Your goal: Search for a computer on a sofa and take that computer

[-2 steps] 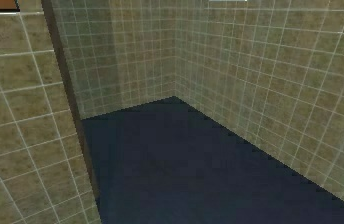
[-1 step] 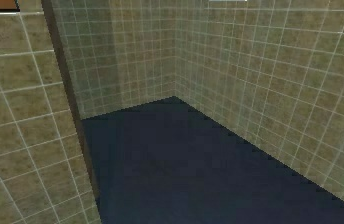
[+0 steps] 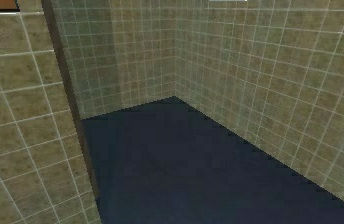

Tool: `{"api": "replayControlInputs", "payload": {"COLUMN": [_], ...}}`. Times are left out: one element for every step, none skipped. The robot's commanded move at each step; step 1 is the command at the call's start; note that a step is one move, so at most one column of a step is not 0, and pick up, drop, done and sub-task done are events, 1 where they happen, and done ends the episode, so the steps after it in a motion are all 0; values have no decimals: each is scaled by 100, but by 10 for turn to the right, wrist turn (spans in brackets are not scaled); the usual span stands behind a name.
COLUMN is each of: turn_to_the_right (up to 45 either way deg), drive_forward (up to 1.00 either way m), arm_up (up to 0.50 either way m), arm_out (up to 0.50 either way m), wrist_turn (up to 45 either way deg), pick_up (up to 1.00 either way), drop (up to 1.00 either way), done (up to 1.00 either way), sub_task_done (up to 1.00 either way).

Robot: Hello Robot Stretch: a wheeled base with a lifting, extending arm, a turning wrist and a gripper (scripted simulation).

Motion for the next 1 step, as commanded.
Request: {"api": "replayControlInputs", "payload": {"turn_to_the_right": [0], "drive_forward": [0], "arm_up": [0], "arm_out": [0], "wrist_turn": [450], "pick_up": [0], "drop": [0], "done": [0], "sub_task_done": [0]}}
